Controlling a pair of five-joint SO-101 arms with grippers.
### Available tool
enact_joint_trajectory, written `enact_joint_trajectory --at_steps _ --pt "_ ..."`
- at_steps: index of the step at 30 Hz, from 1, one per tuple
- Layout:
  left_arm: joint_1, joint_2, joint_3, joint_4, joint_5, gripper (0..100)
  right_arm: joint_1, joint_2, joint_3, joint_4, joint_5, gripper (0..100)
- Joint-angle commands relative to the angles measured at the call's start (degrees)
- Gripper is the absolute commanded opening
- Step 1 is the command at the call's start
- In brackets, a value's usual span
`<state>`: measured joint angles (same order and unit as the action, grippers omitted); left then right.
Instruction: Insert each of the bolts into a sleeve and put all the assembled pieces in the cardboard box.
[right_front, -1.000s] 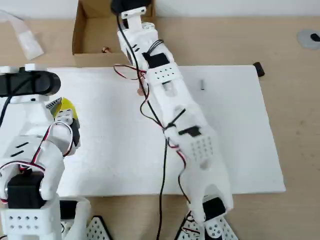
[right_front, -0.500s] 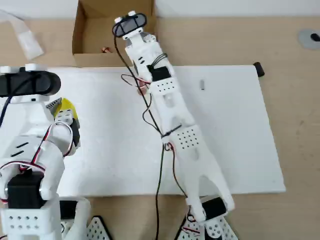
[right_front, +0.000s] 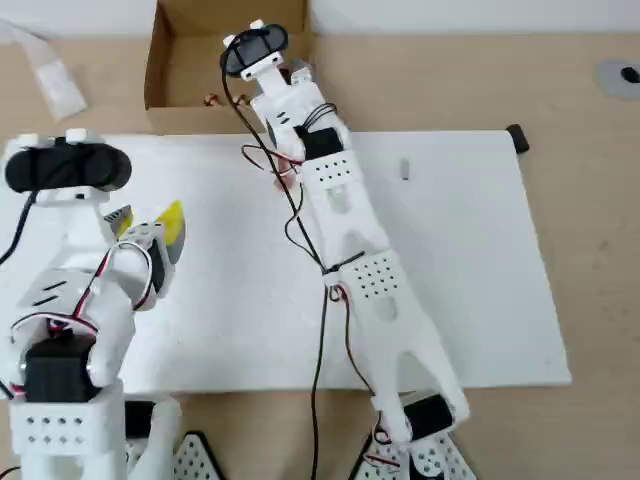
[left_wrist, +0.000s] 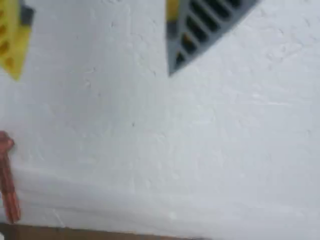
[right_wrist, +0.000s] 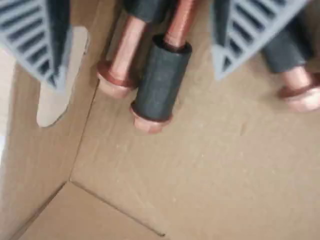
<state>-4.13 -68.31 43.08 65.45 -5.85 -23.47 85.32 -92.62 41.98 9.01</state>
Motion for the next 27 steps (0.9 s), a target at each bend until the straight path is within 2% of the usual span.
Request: enact_joint_trajectory --at_steps 1,4,7,12,18,27 --pt "-0.62 0.48 -0.62 -3.52 -0.26 20 0.31 -9.27 -3.03 5.10 0.44 22.8" --pt "0.88 4.44 -1.49 -5.98 -0.26 20 2.15 -15.16 -3.03 14.42 0.44 22.8" --pt "3.96 14.64 -6.51 -4.04 -0.26 20 5.05 -21.23 -2.95 22.86 0.35 22.8" --pt "8.62 36.62 -22.51 2.81 -0.09 20 12.00 -29.85 -2.95 32.97 0.35 22.8" --pt "11.43 60.53 -42.37 7.82 5.27 20 20.18 -36.53 -2.95 42.11 0.35 22.8" --pt "19.69 84.53 -68.84 16.26 11.25 20 24.40 -42.07 -2.95 56.62 0.35 23.0"
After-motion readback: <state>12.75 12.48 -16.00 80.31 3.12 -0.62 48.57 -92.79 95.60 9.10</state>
